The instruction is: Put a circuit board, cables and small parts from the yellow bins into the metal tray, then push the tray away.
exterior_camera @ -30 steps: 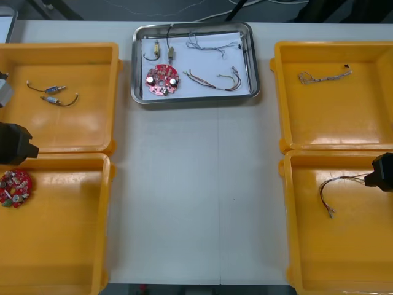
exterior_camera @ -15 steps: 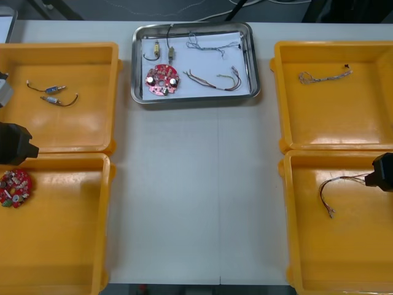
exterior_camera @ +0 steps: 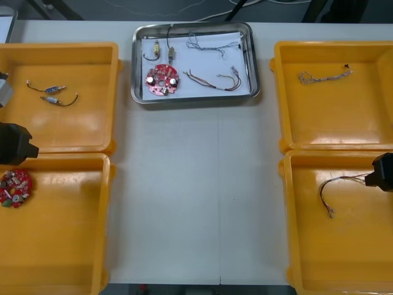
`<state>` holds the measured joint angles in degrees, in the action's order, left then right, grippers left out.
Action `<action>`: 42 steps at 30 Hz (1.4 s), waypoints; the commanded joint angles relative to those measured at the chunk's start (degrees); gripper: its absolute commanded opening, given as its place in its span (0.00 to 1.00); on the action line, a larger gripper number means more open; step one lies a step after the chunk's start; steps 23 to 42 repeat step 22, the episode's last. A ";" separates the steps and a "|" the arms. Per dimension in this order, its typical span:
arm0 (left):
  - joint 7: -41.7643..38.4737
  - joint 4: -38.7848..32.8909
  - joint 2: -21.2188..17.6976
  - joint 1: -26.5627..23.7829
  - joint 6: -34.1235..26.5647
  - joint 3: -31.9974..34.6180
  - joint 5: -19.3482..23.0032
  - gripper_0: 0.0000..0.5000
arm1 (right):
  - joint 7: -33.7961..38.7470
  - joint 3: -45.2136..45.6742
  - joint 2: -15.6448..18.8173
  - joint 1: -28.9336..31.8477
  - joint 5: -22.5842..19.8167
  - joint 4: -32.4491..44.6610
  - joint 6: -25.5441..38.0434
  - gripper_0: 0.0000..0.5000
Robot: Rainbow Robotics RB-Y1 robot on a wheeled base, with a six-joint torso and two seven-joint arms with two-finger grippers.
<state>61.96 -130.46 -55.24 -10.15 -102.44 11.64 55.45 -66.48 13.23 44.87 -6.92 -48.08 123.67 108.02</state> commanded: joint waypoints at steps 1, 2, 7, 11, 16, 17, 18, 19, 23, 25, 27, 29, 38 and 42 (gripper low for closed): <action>3.79 -0.68 -2.51 0.92 -0.39 1.63 0.36 1.00 | -3.12 1.71 -0.48 0.86 0.44 1.93 -0.44 1.00; 3.79 -0.68 -2.51 0.92 -0.39 1.63 0.36 1.00 | -3.12 1.71 -0.48 0.86 0.44 1.93 -0.44 1.00; 3.79 -0.68 -2.51 0.92 -0.39 1.63 0.36 1.00 | -3.12 1.71 -0.48 0.86 0.44 1.93 -0.44 1.00; 3.79 -0.68 -2.51 0.92 -0.39 1.63 0.36 1.00 | -3.12 1.71 -0.48 0.86 0.44 1.93 -0.44 1.00; 3.79 -0.68 -2.51 0.92 -0.39 1.63 0.36 1.00 | -3.12 1.71 -0.48 0.86 0.44 1.93 -0.44 1.00; 3.79 -0.68 -2.51 0.92 -0.39 1.63 0.36 1.00 | -3.12 1.71 -0.48 0.86 0.44 1.93 -0.44 1.00; 3.79 -0.68 -2.51 0.92 -0.39 1.63 0.36 1.00 | -3.12 1.71 -0.48 0.86 0.44 1.93 -0.44 1.00; 3.79 -0.68 -2.51 0.92 -0.39 1.63 0.36 1.00 | -3.12 1.71 -0.48 0.86 0.44 1.93 -0.44 1.00; 3.79 -0.68 -2.51 0.92 -0.39 1.63 0.36 1.00 | -3.12 1.71 -0.48 0.86 0.44 1.93 -0.44 1.00; 3.79 -0.68 -2.51 0.92 -0.39 1.63 0.36 1.00 | -3.12 1.71 -0.48 0.86 0.44 1.93 -0.44 1.00; 3.79 -0.68 -2.51 0.92 -0.39 1.63 0.36 1.00 | -3.12 1.71 -0.48 0.86 0.44 1.93 -0.44 1.00; 3.79 -0.68 -2.51 0.92 -0.39 1.63 0.36 1.00 | -3.12 1.71 -0.48 0.86 0.44 1.93 -0.44 1.00; 3.79 -0.68 -2.51 0.92 -0.39 1.63 0.36 1.00 | -3.12 1.71 -0.48 0.86 0.44 1.93 -0.44 1.00; 3.79 -0.68 -2.51 0.92 -0.39 1.63 0.36 1.00 | -3.12 1.71 -0.48 0.86 0.44 1.93 -0.44 1.00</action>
